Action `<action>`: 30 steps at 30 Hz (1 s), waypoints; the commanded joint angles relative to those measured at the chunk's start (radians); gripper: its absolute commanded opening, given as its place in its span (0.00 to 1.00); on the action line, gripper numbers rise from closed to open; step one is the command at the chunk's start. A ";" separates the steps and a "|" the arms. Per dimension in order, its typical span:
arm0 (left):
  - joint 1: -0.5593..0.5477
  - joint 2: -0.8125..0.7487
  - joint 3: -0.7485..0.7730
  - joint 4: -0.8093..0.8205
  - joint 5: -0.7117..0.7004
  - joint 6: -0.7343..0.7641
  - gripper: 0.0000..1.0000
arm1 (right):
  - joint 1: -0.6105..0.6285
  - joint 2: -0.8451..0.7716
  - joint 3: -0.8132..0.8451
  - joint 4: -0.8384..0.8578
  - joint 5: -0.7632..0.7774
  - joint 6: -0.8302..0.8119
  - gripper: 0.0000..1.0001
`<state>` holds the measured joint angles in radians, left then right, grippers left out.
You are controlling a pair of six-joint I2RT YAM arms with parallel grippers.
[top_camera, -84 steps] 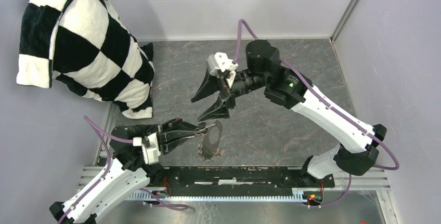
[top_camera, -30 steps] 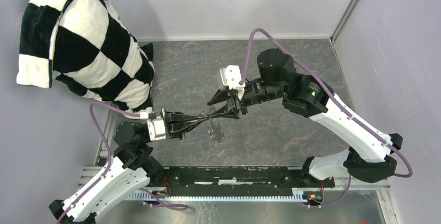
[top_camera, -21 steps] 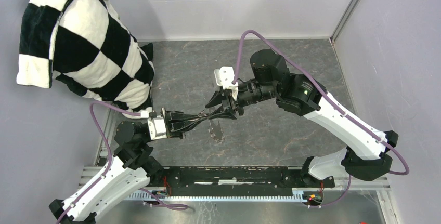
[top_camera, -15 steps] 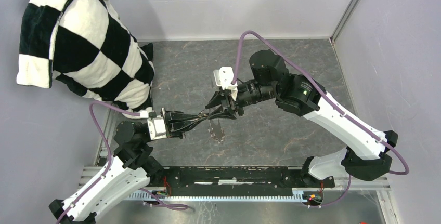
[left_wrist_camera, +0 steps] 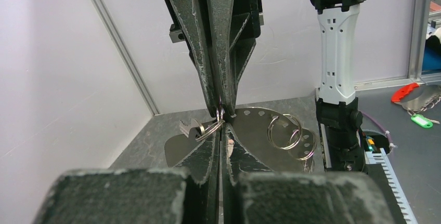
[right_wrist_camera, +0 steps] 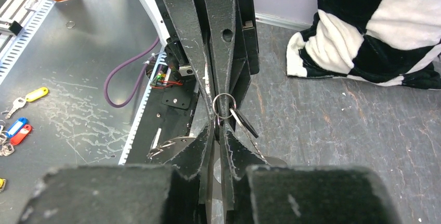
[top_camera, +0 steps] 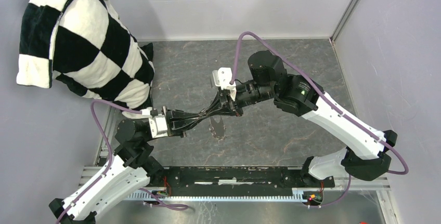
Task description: Put the keys on the keyring
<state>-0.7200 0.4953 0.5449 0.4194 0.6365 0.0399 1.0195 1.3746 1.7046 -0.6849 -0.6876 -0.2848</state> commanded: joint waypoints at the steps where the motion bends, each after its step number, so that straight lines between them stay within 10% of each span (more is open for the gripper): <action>1: -0.001 0.007 0.057 0.071 -0.009 -0.028 0.02 | 0.007 -0.009 -0.016 0.024 0.024 0.002 0.11; 19: -0.001 0.022 0.081 0.022 -0.012 -0.010 0.02 | 0.029 -0.045 -0.080 0.087 0.106 0.012 0.00; 24: -0.001 -0.001 0.080 -0.068 0.009 0.061 0.33 | 0.007 -0.094 -0.132 0.172 0.074 0.107 0.00; 30: -0.001 -0.039 0.068 -0.190 0.001 0.117 0.41 | 0.002 -0.147 -0.201 0.233 0.093 0.162 0.00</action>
<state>-0.7197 0.4801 0.5842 0.2993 0.6380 0.0940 1.0237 1.2945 1.5356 -0.5560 -0.6151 -0.1833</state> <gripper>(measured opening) 0.390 0.004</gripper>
